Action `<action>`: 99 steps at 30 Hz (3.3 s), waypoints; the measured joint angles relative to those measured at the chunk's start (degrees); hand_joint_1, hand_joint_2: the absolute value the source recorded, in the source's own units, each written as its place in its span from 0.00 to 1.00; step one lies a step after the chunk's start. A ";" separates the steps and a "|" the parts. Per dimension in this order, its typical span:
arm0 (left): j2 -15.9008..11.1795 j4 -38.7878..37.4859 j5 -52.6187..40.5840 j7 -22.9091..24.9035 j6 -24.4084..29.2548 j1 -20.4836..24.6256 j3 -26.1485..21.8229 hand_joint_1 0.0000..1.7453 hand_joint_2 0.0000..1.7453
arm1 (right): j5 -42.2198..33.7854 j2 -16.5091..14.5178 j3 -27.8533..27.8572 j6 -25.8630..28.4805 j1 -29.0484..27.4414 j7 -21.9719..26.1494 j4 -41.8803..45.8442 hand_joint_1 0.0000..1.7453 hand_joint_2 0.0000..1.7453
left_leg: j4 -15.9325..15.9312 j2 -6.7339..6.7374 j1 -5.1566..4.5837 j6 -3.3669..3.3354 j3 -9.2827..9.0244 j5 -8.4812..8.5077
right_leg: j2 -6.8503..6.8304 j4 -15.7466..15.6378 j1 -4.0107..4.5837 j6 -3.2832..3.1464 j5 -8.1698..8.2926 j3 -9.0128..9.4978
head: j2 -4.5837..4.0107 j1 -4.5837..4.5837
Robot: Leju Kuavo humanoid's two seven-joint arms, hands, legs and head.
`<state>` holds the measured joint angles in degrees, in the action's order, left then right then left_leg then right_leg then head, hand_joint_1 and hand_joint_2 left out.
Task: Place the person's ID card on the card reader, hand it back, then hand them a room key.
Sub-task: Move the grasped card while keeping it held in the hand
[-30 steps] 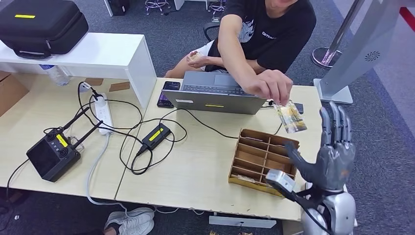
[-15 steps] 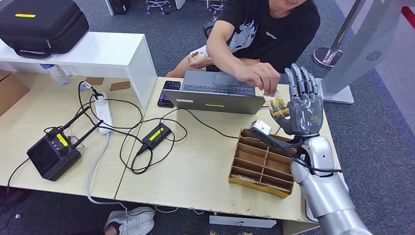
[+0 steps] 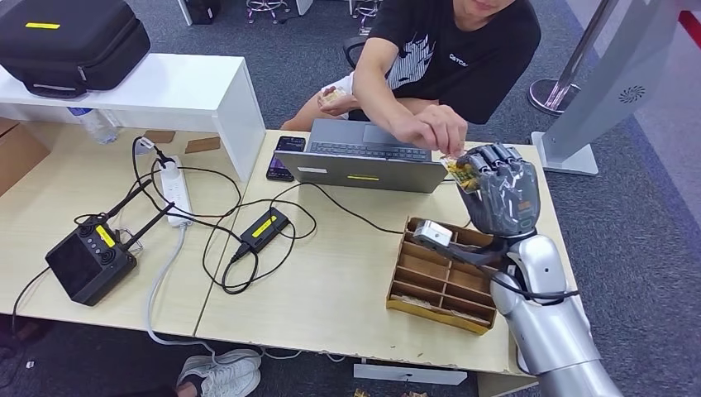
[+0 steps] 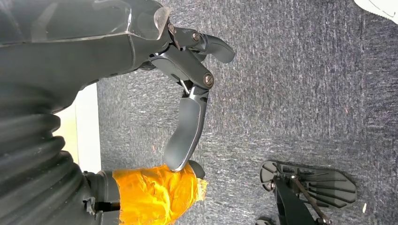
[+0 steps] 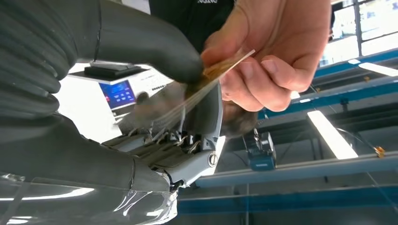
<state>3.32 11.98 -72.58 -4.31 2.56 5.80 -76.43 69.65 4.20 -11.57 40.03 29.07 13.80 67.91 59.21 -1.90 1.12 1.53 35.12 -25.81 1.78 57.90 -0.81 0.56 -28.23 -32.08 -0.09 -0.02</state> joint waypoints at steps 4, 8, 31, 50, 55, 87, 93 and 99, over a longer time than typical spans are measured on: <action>0.00 0.00 -0.03 0.00 0.02 0.01 0.00 0.00 1.00 | 0.58 -0.49 1.14 0.01 -1.04 1.75 2.16 1.00 1.00 | 0.00 0.01 0.00 0.00 0.00 0.00 | 0.01 0.00 0.00 0.00 0.00 -0.02 | 0.00 0.00; 0.01 0.00 -0.02 0.00 0.02 0.00 0.00 0.00 1.00 | 0.60 -1.28 2.37 0.01 -2.57 4.22 4.47 1.00 1.00 | 0.00 0.01 0.01 0.00 0.00 0.00 | 0.00 0.00 0.01 0.00 0.00 -0.02 | 0.00 0.01; 0.10 0.00 4.12 -0.09 2.04 -0.62 -0.97 0.00 1.00 | -13.69 -5.10 10.75 0.01 -28.11 12.73 28.48 1.00 1.00 | -0.01 -0.09 0.01 0.05 0.06 -0.14 | -0.14 -0.04 0.00 -0.03 -0.16 -0.12 | 0.00 -0.01; 0.91 0.00 8.04 -0.45 4.19 -1.03 -5.68 0.00 1.00 | -32.34 -1.75 29.33 -17.88 -44.44 0.03 24.38 1.00 1.00 | -0.01 -0.05 0.00 0.01 0.08 -0.26 | -0.11 -0.07 -0.01 -0.01 -0.20 -0.06 | 0.00 -0.01; 0.92 0.00 7.98 -0.61 4.14 -1.02 -5.95 0.00 1.00 | -31.99 -1.36 30.10 -23.55 -44.52 -0.59 21.50 1.00 1.00 | -0.01 -0.05 0.00 0.01 0.08 -0.26 | -0.11 -0.07 -0.01 -0.01 -0.21 -0.07 | 0.00 0.00; 0.91 0.00 7.66 -0.70 4.04 -1.00 -6.36 0.00 1.00 | -31.56 0.52 27.09 -11.71 -45.13 3.09 23.70 1.00 1.00 | -0.01 -0.05 -0.01 0.01 0.09 -0.26 | -0.11 -0.07 -0.01 0.00 -0.21 -0.06 | 0.00 0.00; 0.92 0.00 7.43 -0.70 4.15 -0.97 -6.36 0.00 1.00 | -33.57 0.01 24.91 -6.80 -44.54 5.52 29.08 1.00 1.00 | -0.01 -0.05 0.00 0.02 0.08 -0.25 | -0.11 -0.06 0.00 0.00 -0.21 -0.05 | 0.00 0.00; 0.90 0.00 6.33 -0.70 3.89 -0.89 -6.34 0.00 1.00 | -30.82 1.94 20.52 -5.10 -41.61 1.74 34.12 1.00 1.00 | -0.02 0.04 -0.02 0.02 0.11 -0.25 | -0.03 -0.04 -0.01 0.00 -0.19 -0.04 | 0.00 -0.01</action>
<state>4.22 11.98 -66.25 -5.01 6.45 4.91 -82.78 38.82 6.14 8.95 34.93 -12.54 15.54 102.03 59.19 -1.86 1.10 1.55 35.22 -26.06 1.75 57.86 -0.83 0.56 -28.42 -32.12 -0.09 -0.03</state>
